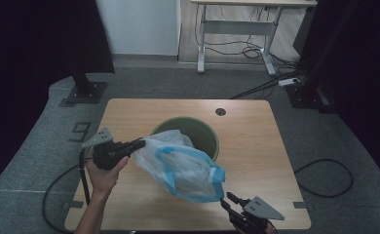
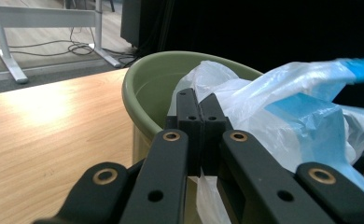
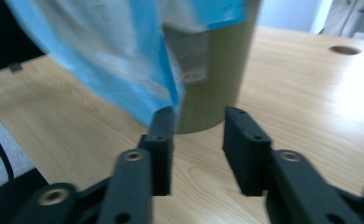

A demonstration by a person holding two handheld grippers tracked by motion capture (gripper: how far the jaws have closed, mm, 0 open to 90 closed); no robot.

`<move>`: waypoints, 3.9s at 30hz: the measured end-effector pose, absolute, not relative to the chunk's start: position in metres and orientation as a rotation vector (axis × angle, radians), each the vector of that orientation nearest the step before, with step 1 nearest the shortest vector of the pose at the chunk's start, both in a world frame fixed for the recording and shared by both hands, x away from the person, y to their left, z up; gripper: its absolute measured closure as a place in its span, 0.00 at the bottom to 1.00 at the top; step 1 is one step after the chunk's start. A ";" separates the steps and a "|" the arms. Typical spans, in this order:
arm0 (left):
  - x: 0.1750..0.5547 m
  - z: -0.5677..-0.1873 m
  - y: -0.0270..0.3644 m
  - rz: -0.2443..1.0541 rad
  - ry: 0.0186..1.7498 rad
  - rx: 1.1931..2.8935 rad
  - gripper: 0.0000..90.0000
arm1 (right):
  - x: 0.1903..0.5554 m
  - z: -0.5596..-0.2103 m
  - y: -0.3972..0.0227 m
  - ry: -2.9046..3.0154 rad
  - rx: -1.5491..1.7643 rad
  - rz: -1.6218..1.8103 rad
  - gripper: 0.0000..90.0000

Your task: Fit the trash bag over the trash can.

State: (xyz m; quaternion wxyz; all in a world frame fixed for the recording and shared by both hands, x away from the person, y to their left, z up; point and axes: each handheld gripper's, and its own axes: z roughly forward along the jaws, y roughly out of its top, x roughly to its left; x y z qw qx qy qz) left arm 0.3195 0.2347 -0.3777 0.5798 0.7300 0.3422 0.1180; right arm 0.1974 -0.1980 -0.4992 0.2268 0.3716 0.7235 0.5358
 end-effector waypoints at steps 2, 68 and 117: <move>0.319 -0.378 0.234 0.272 0.799 1.705 1.00 | 0.192 -0.492 -0.209 1.952 1.037 1.485 0.64; 0.343 -0.353 0.229 0.285 0.766 1.807 1.00 | 0.312 -0.374 -0.183 1.911 0.830 1.436 0.98; 0.425 -0.410 0.224 0.157 1.032 1.876 1.00 | 0.415 -0.420 -0.165 2.018 1.043 1.488 0.98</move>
